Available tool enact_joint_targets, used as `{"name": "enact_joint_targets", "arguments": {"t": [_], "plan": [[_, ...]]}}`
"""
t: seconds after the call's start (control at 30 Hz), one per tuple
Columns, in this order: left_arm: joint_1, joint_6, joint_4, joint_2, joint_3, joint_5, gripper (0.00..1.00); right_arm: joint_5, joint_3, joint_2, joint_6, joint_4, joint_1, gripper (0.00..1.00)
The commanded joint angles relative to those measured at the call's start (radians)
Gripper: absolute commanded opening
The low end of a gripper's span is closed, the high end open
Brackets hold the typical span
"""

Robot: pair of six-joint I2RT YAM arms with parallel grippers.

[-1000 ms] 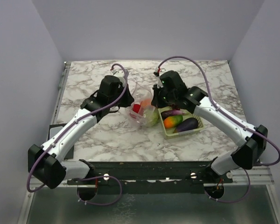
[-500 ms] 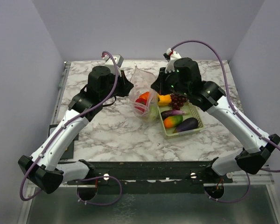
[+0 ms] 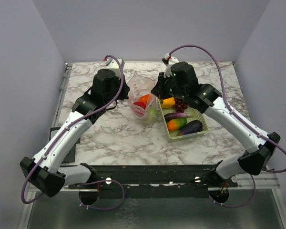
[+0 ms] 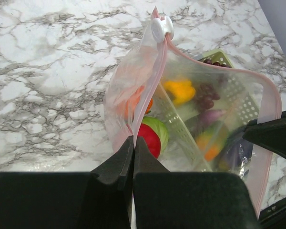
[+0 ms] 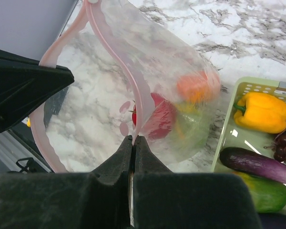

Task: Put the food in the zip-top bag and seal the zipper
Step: Adjust the zipper food storage bag at the center of the board.

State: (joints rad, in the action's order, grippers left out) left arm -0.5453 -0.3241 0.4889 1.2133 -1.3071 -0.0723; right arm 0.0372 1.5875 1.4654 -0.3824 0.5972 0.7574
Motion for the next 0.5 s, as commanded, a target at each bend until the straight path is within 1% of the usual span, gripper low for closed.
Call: {"name": "enact_joint_targets", "arguments": {"t": [0.0,0.33,0.47], "plan": [[-0.001,0.034,0.016,-0.024,-0.062,-0.089,0.0,-0.043,0.013,0.03,-0.024,-0.06,-0.001,0.01],[0.0,0.068,0.074,-0.012,-0.145,-0.225,0.0,-0.166,0.057,0.107,-0.076,-0.143,0.0,0.01],[-0.001,0.081,0.085,-0.003,-0.18,-0.278,0.0,-0.213,0.044,0.155,-0.135,-0.234,0.0,0.01]]}}
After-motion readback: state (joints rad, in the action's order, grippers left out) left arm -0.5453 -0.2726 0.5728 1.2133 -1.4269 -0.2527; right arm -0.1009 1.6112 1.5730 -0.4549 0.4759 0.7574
